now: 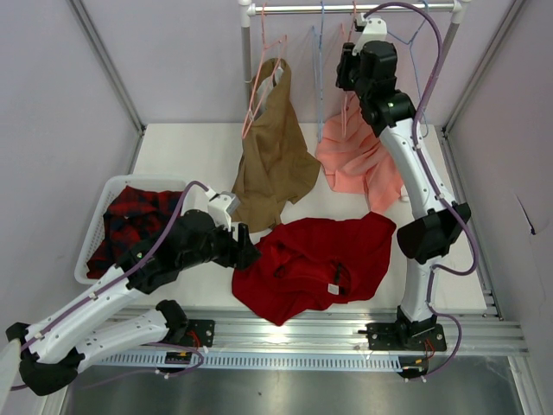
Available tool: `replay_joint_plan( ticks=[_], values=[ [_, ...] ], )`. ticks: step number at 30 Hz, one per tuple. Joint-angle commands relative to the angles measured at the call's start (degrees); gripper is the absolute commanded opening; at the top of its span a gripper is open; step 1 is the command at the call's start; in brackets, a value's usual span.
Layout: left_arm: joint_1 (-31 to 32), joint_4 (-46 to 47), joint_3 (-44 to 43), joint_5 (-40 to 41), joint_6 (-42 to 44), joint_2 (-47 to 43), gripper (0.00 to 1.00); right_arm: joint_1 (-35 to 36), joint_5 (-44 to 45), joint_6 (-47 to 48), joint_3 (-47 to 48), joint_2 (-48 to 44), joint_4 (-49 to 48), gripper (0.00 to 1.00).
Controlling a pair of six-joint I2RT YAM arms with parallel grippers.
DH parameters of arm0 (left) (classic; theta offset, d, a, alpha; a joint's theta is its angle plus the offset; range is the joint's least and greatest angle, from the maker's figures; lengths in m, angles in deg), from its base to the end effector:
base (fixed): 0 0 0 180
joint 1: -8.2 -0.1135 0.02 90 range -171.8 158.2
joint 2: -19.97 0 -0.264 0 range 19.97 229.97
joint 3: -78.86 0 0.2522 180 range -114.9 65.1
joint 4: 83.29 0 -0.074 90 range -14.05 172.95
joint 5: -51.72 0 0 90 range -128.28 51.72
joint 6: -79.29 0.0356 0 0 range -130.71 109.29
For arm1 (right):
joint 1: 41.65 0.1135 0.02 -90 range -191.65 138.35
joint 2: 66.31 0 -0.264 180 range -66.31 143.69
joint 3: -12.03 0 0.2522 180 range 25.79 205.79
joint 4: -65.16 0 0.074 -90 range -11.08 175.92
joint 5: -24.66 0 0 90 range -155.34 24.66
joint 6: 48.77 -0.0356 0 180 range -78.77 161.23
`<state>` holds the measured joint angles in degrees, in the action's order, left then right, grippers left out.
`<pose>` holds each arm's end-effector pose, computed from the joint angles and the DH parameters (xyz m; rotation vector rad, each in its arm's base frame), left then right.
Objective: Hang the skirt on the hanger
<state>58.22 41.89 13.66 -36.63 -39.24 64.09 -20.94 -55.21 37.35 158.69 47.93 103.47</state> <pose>0.1016 -0.1196 0.3271 0.4041 2.2228 -0.7394 0.4229 0.1532 0.4782 -0.1123 1.6712 0.1762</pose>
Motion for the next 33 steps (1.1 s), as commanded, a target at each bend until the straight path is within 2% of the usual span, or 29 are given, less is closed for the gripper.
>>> replay_joint_plan(
  ticks=[1, 6, 8, 22, 24, 30, 33],
  values=[
    [0.3, 0.1, -0.3, 0.9, -0.6, -0.3, 0.73, -0.4, 1.6, 1.3, 3.3, -0.2, -2.5, 0.31],
    [0.3, 0.4, -0.2, 0.6, -0.6, 0.1, 0.72, -0.7, 1.2, 1.5, 3.9, -0.3, -2.5, 0.06],
    [0.3, 0.5, -0.2, 0.5, -0.7, 0.1, 0.72, -1.1, 1.3, 1.4, 4.3, -0.5, -2.4, 0.0],
    [0.3, 1.1, 0.3, 1.1, -0.7, -0.4, 0.73, -3.7, -1.0, -1.0, 7.0, -5.4, 0.4, 0.0],
    [0.3, 1.2, 0.2, 1.0, -0.7, -0.3, 0.73, -4.0, -0.6, -2.1, 3.7, -7.4, 1.0, 0.0],
    [0.3, 2.6, 0.4, 0.4, -0.6, 0.7, 0.73, -4.8, -2.3, -6.0, -14.5, -21.4, -1.6, 0.0],
    [0.3, 3.6, 0.7, 0.0, -0.7, 1.8, 0.71, -4.8, -4.1, -8.0, -20.5, -27.9, 1.0, 0.0]
  ],
)
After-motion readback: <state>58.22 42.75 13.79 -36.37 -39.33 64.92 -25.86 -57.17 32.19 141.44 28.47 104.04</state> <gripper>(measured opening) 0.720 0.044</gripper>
